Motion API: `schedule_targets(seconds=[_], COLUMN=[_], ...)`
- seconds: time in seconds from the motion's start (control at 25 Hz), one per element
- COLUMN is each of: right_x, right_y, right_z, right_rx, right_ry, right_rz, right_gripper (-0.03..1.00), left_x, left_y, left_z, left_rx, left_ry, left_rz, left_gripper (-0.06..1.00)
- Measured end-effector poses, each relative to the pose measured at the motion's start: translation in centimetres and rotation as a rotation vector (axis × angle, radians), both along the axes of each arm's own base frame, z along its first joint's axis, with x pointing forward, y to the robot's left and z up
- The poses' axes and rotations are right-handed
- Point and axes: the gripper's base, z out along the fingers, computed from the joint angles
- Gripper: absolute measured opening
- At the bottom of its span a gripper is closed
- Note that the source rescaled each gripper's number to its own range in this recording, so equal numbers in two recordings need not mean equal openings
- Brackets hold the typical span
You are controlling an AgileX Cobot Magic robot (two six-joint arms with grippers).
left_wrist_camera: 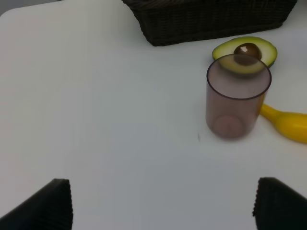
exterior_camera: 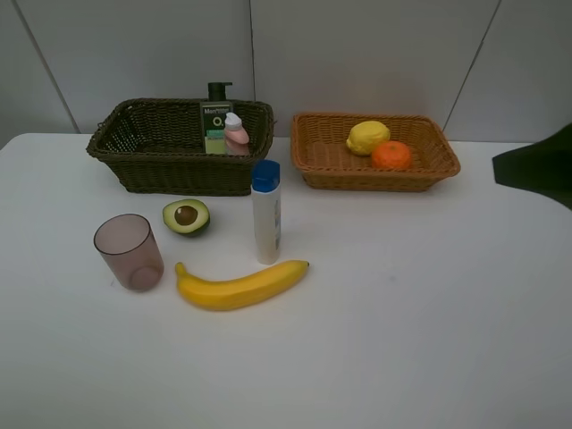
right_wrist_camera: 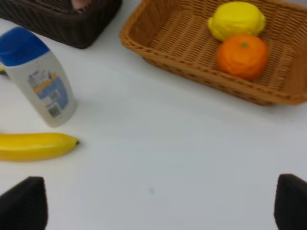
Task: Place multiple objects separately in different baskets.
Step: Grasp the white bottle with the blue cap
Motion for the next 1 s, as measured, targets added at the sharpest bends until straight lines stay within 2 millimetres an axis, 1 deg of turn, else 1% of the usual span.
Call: schedule_targets(seconds=[0.24,0.32,0.4,0.56,0.72,1.0], right_x=[-3.0,-3.9,-4.9,-6.7,-8.3,-10.3], right_y=[-2.3,-2.8,-3.3,-3.7,-3.9,-4.1], right_z=[0.6,0.2,-0.7,-2.7,-2.6,-3.5], right_rx=[0.032,0.034,0.039,0.064,0.112,0.115], right_ry=[-0.002,-0.006,-0.009,-0.016,-0.080,-0.080], right_rz=[-0.167,-0.209,-0.246,-0.293,-0.345,-0.374], right_gripper=[1.00,1.00,1.00,1.00,1.00,1.00], left_x=[0.0,0.0,0.0,0.0,0.0,0.0], left_y=[0.0,0.0,0.0,0.0,0.0,0.0], left_z=[0.0,0.0,0.0,0.0,0.0,0.0], left_rx=[0.000,0.000,0.000,0.000,0.000,0.000], left_ry=[0.000,0.000,0.000,0.000,0.000,0.000], left_rz=[0.000,0.000,0.000,0.000,0.000,0.000], left_gripper=[1.00,1.00,1.00,1.00,1.00,1.00])
